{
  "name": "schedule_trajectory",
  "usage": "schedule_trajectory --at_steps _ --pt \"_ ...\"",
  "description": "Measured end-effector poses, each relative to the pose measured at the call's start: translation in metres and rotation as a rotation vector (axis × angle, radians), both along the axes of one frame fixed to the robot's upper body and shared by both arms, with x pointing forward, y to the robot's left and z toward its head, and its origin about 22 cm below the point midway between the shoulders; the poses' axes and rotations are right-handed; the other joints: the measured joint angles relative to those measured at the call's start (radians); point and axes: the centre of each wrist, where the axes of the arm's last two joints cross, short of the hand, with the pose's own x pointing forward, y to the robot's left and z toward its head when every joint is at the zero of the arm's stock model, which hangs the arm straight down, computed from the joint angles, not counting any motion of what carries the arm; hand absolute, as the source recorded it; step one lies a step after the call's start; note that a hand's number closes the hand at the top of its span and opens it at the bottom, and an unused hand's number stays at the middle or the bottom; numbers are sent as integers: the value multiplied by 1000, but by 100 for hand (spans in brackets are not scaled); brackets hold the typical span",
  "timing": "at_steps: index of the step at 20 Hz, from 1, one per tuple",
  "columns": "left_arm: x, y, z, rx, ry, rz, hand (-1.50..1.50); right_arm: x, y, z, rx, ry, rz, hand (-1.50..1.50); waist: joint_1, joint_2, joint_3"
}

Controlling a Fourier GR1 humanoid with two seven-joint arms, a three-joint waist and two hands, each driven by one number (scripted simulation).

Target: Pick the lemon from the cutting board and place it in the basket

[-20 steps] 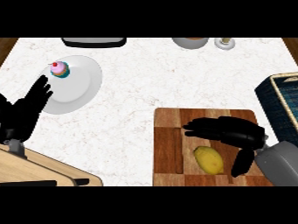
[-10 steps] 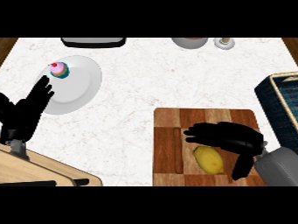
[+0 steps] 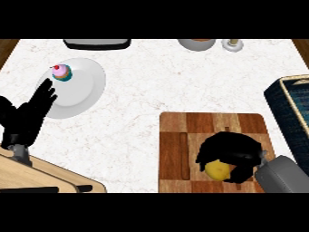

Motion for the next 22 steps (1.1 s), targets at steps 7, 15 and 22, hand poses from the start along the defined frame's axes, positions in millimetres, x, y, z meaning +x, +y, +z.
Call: schedule_trajectory --at_steps 7,15,22 --pt "3 -2 4 7 -1 1 0 -5 9 -5 -4 -46 48 150 0 -6 -3" --pt "0 3 2 15 -4 19 0 14 -8 -7 19 -33 -440 150 -31 -2 0" --pt "-2 11 3 20 -8 49 0 32 -17 -5 155 -10 -1142 150 -62 0 2"
